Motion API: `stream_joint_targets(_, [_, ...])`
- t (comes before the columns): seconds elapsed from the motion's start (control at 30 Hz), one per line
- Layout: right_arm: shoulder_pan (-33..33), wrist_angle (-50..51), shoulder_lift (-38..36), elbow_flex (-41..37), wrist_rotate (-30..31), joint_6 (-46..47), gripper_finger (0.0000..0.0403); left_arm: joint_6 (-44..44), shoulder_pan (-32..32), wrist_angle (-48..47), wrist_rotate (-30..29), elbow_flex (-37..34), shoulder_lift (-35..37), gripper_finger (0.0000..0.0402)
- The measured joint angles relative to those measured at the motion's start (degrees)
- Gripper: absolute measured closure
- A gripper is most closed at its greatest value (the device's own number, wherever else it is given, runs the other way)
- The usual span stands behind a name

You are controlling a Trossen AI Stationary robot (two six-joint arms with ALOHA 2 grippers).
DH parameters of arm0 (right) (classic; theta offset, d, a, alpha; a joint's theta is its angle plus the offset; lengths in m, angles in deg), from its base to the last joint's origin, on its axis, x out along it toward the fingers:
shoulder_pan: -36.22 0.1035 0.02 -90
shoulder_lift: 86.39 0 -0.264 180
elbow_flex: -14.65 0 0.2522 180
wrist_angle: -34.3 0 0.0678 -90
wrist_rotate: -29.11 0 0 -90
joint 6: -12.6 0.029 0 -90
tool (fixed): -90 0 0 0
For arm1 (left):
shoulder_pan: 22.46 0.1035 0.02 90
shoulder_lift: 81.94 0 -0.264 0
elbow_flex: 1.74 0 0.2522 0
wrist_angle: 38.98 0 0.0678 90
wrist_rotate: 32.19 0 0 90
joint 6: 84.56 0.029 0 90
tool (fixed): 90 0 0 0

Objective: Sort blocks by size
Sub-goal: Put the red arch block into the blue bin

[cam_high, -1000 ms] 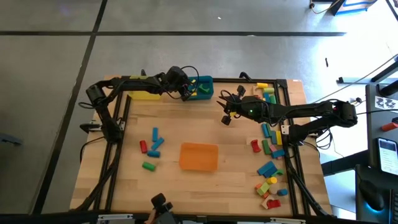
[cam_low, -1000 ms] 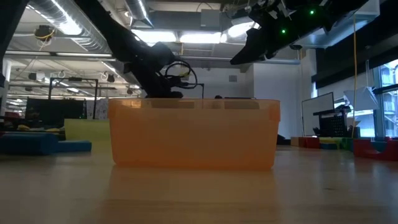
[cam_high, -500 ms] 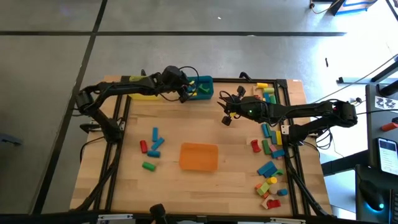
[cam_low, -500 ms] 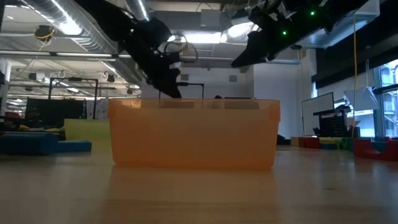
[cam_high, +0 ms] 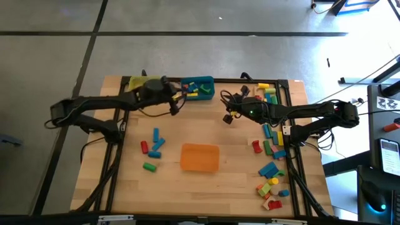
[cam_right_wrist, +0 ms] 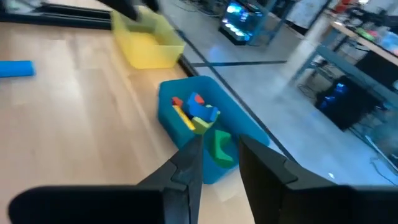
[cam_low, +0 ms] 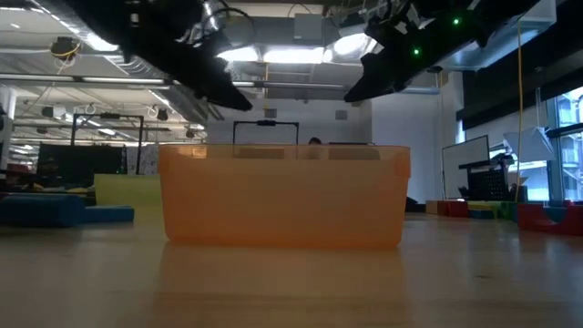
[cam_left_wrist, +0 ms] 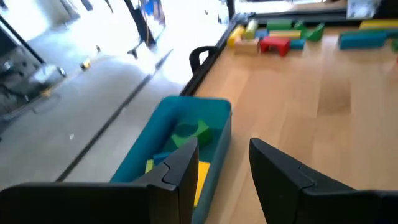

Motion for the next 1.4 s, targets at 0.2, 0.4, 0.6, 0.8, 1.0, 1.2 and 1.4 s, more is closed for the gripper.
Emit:
stream_joint_targets(0.2, [-0.1,-0.2,0.0,0.1,7.4,2.3,0.0304,-0.9,-0.1,11.9,6.7,-7.1,4.4,0.0274])
stream_joint_targets(0.4, [-0.4,11.3,0.0,4.4,8.2,11.5,0.0304,1.7,-0.2,12.1,9.3,-7.3,4.4,0.0274])
stream_joint_targets(0.6, [-0.3,34.9,0.0,11.5,-11.2,23.1,0.0304,1.8,-0.5,8.8,9.3,-7.2,5.2,0.0274])
stream_joint_targets(0.8, [-0.3,52.8,0.0,16.1,-29.4,29.6,0.0304,2.8,-0.5,6.8,9.3,-7.3,5.3,0.0274])
stream_joint_targets(1.0, [-0.3,64.2,0.0,15.5,-34.5,34.4,0.0304,1.3,-0.5,6.6,9.3,-7.3,5.3,0.0274])
stream_joint_targets(1.2, [-0.3,68.9,0.0,12.6,-34.7,34.6,0.0292,1.1,-0.5,6.6,9.3,-7.3,5.3,0.0274])
stream_joint_targets(1.4, [1.5,69.4,0.0,11.4,-34.9,32.3,0.0224,1.1,-0.5,6.5,9.3,-7.3,5.3,0.0274])
